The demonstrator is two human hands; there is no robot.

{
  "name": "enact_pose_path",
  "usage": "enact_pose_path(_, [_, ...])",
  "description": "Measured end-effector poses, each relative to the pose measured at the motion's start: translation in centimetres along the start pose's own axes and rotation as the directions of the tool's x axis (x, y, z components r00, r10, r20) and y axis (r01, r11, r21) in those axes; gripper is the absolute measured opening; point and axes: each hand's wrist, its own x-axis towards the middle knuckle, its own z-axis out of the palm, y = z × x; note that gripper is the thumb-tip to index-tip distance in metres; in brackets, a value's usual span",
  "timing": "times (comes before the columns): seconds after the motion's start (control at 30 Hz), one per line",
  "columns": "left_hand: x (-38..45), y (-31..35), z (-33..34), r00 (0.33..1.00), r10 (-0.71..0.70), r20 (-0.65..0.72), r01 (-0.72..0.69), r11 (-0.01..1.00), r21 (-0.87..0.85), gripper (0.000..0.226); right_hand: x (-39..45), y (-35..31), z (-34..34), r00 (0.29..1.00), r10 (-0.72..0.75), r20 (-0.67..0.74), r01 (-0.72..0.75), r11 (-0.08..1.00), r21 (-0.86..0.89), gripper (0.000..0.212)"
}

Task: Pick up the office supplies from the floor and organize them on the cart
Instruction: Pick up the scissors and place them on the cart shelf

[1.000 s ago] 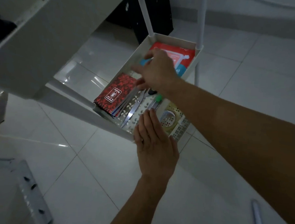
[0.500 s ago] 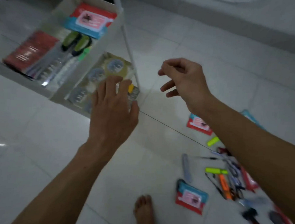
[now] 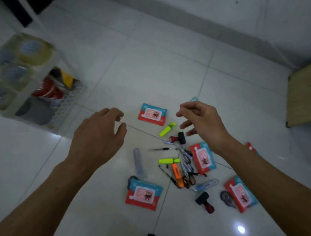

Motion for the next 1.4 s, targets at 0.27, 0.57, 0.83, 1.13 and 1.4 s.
enact_pose_path(0.27, [1.9, -0.1, 17.0, 0.981, 0.164, 0.100, -0.167, 0.986, 0.022, 0.028, 4.0, 21.0, -7.1, 0.990, 0.079, -0.115, -0.106, 0.962, -0.251, 0.007])
enact_pose_path(0.57, [3.0, -4.8, 30.0, 0.906, 0.230, 0.354, -0.322, 0.919, 0.227, 0.033, 3.5, 38.4, -5.9, 0.941, 0.153, 0.302, 0.234, 0.351, -0.907, 0.061])
enact_pose_path(0.83, [3.9, -6.9, 29.3, 0.881, 0.148, 0.449, -0.355, 0.835, 0.421, 0.038, 1.8, 40.1, -4.7, 0.986, 0.043, 0.163, 0.148, 0.234, -0.961, 0.059])
enact_pose_path(1.13, [0.8, -1.8, 27.5, 0.773, 0.381, 0.507, -0.544, 0.809, 0.221, 0.033, 2.0, 38.0, -4.0, 0.986, 0.057, 0.158, 0.128, 0.356, -0.926, 0.035])
enact_pose_path(1.4, [0.0, -0.2, 26.4, 0.794, 0.380, 0.474, -0.352, 0.924, -0.151, 0.046, -0.1, 30.8, -4.0, 0.959, -0.145, 0.242, 0.282, 0.559, -0.780, 0.034])
